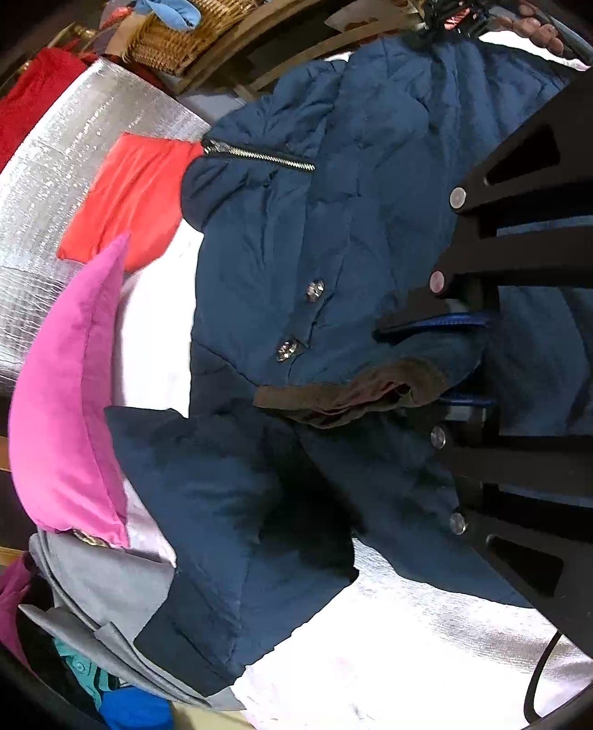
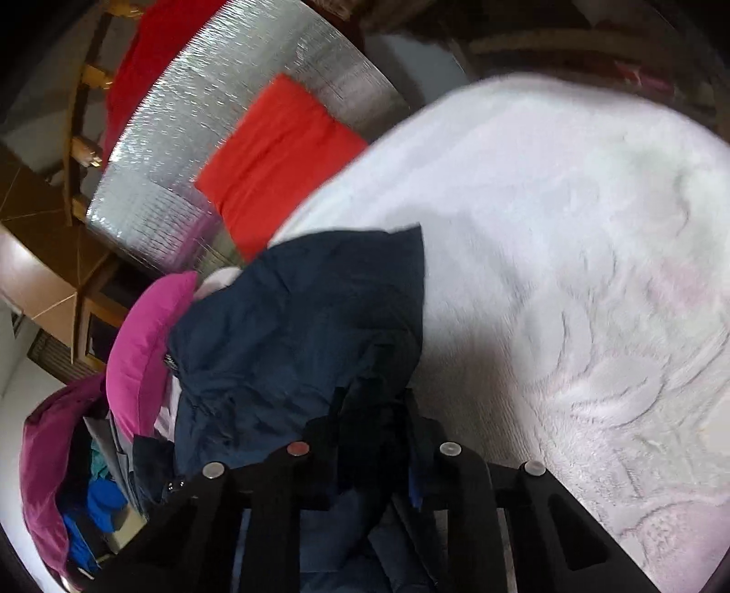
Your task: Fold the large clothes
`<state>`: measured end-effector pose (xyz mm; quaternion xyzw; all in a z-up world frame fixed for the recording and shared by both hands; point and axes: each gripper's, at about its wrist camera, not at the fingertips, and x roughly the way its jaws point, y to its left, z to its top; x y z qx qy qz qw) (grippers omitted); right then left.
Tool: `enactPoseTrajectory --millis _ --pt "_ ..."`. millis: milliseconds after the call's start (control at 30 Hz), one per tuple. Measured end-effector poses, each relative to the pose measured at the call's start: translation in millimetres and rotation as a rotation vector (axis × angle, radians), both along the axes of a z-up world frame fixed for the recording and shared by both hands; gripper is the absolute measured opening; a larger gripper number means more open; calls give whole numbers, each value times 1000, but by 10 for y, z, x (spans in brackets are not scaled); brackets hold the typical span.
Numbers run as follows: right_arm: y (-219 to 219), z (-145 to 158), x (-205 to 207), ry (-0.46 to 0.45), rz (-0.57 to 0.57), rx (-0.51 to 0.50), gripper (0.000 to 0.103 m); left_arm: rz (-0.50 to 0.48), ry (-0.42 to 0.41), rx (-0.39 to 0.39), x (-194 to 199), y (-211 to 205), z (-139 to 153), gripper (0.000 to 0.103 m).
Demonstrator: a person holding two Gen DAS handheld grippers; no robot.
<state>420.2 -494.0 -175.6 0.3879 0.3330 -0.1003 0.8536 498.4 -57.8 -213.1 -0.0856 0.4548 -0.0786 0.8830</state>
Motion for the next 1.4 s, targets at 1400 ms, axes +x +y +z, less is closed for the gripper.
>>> enactPoseTrajectory --millis 1400 --pt "941 596 -155 -38 246 -287 44 -106 -151 106 -542 -156 568 66"
